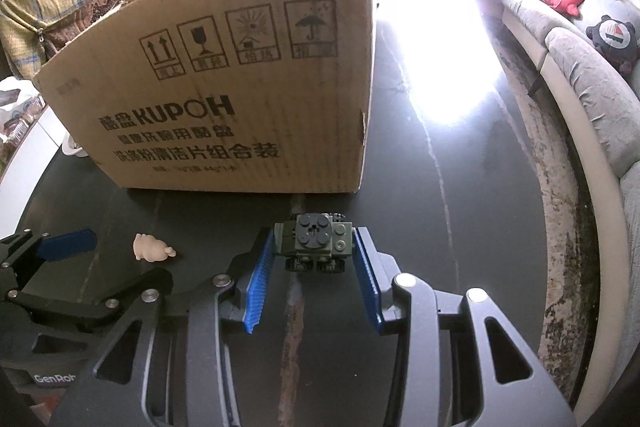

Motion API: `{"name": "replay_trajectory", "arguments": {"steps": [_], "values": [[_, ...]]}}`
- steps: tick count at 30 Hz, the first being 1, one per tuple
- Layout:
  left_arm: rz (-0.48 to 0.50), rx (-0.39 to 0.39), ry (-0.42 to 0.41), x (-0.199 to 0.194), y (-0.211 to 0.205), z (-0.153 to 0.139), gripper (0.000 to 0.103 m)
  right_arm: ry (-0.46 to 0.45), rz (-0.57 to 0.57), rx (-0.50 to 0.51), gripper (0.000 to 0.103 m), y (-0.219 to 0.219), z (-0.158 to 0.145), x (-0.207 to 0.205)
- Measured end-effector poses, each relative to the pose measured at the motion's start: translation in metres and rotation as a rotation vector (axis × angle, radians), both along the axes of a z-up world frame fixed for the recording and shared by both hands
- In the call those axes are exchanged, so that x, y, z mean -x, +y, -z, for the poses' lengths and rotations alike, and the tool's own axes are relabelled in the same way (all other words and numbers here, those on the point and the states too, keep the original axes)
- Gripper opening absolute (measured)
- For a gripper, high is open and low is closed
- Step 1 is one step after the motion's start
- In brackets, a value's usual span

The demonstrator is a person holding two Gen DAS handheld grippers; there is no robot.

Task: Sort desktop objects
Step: 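Move the open left tool onto the cream figurine while the right tool holds the tank, then close the left gripper on the cream figurine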

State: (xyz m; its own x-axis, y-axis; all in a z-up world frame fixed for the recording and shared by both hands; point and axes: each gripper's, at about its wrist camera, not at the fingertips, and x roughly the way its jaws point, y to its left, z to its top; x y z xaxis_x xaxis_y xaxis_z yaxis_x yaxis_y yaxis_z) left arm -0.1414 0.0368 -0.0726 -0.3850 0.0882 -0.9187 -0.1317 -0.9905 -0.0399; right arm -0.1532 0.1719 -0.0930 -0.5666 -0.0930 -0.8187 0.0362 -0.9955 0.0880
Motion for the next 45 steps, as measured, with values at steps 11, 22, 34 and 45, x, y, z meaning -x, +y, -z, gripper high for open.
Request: {"name": "replay_trajectory", "arguments": {"steps": [11, 22, 34, 45], "values": [[-0.044, -0.019, 0.020, 0.002, -0.009, 0.008, 0.091, -0.016, -0.008, 0.006, 0.037, 0.001, 0.008, 0.005], [0.041, 0.015, -0.008, 0.002, -0.001, 0.016, 0.054, -0.016, -0.034, 0.017, 0.037, -0.008, 0.016, 0.007], [0.115, 0.047, 0.009, -0.001, 0.001, 0.022, 0.034, -0.021, -0.034, 0.026, 0.037, -0.001, 0.017, 0.006], [0.105, 0.055, 0.079, -0.003, -0.013, 0.014, 0.027, -0.025, -0.030, 0.025, 0.037, 0.000, 0.019, 0.007]]}}
